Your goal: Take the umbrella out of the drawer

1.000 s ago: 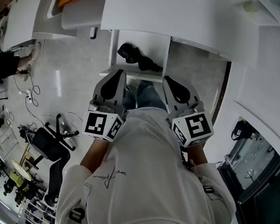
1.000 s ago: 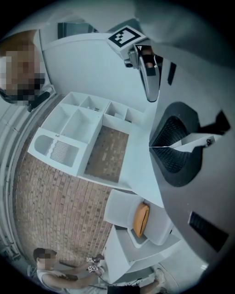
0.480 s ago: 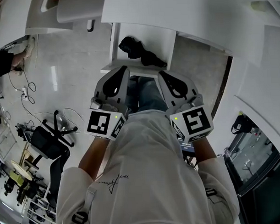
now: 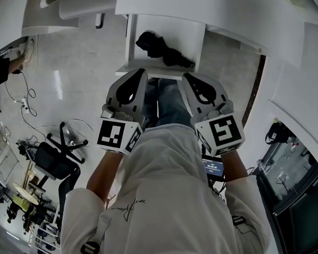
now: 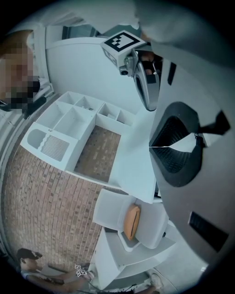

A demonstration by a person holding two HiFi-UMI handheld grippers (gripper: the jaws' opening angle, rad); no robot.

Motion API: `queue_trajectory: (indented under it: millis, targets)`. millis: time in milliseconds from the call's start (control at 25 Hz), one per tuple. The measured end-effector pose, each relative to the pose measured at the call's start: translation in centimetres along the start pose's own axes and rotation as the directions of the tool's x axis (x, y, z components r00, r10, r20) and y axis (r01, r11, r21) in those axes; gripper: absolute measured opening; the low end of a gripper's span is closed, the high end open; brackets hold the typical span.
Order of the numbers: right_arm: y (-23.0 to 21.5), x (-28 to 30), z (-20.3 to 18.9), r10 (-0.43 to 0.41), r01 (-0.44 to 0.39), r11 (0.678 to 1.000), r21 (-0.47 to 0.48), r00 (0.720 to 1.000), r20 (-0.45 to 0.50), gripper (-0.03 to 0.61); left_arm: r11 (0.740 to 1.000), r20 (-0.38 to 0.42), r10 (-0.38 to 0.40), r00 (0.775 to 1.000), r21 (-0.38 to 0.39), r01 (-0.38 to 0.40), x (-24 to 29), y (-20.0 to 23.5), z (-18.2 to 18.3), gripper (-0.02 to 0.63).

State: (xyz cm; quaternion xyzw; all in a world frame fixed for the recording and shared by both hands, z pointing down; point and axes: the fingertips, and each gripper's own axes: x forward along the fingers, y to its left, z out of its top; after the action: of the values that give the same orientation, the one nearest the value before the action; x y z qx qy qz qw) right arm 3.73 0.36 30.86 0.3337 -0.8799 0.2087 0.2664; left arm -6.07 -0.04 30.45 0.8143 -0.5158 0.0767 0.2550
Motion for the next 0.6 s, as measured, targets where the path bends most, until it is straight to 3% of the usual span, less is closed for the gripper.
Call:
queue_trajectory:
  millis: [600]
  targets:
    - [-1.0, 3.3, -2.8, -0.017, 0.015, 1.000, -0.016, 0.997, -0.073, 0.026, 1.000, -0.039, -0.026, 0.999, -0.010, 0.026, 1.7, 0.4, -2.1, 0.018]
